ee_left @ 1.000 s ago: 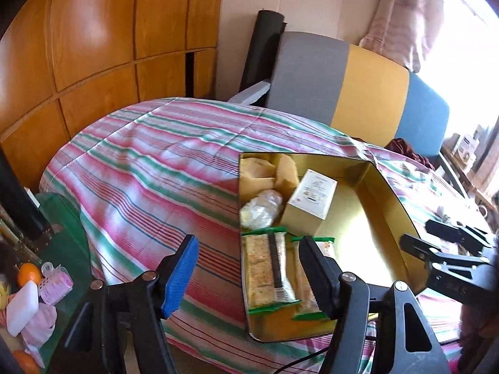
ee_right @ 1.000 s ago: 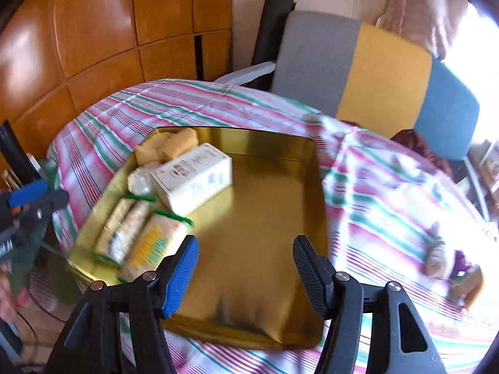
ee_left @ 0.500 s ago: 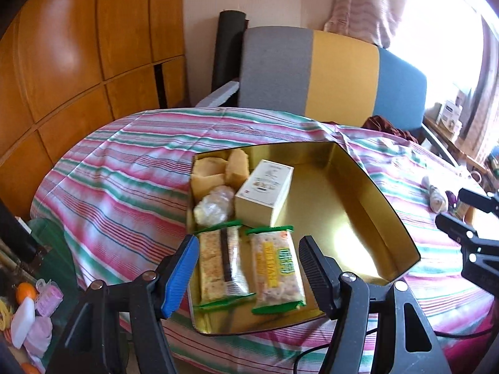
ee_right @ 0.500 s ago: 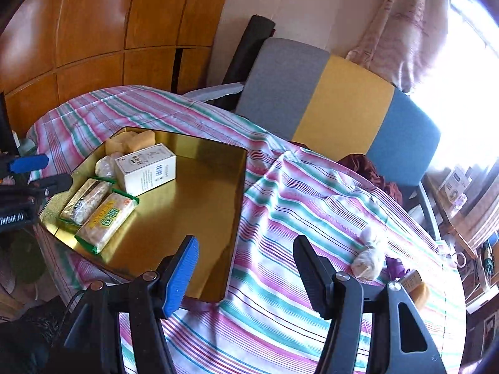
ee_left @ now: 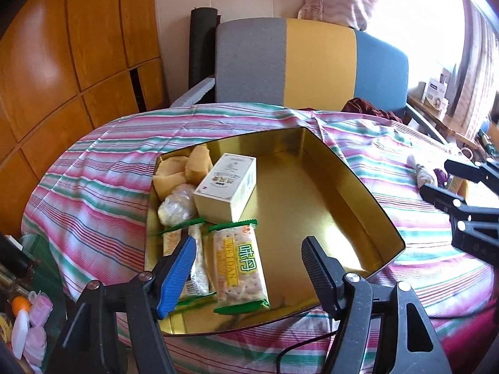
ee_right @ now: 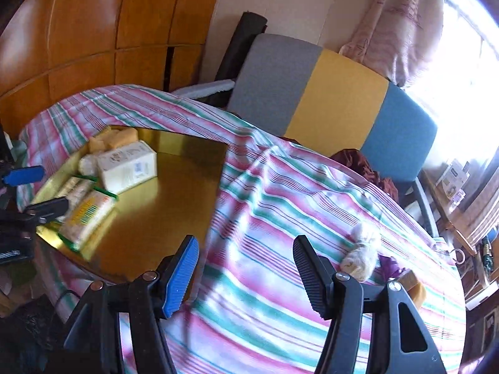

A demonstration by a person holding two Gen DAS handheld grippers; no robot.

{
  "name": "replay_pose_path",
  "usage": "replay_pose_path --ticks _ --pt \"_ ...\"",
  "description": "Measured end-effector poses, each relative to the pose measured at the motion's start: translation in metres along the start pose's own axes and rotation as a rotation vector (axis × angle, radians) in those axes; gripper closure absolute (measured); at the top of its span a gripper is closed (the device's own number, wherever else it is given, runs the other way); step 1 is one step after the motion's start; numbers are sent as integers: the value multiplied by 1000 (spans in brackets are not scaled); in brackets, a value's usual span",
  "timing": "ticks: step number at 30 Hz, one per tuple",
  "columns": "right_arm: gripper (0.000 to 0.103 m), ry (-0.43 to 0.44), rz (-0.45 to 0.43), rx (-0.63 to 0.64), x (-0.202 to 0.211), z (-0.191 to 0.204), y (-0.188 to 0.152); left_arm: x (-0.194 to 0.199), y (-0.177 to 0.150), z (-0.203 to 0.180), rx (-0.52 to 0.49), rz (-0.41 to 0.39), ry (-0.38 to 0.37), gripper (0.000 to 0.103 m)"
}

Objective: Organize objects
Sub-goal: 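Move both open grippers from the tray back toward the remaining items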

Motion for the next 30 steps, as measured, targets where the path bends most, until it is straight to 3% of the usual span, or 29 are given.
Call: replay_pose_path --ticks 3,7,13,17,22,30 --pt "39 -53 -3 22 -5 -28 -4 -3 -2 -3 -6 7 -2 32" --pt "39 -211 4 -65 -10 -103 -27 -7 -1 -6 -14 6 -4 32" --pt "39 -476 97 -567 4 -233 -105 -12 15 -26 -49 -16 -27 32" --pt "39 -569 82 -816 27 -278 -136 -17 32 -51 -64 -41 -66 32" --pt "39 -567 125 -1009 33 -292 -170 -21 48 -95 -113 -63 -146 32" --pt "39 -514 132 -1043 27 -288 -170 -34 57 -165 -170 -40 -252 32"
Point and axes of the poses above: each gripper's, at about its wrist camera, not at the fingertips, and x roughly against the way its jaws point, z to its left, y to its top, the point moved 10 cm from there along -x, roughly the way its jaws point, and after that the axes turned 13 degrees about -z, right-handed, at the moved point
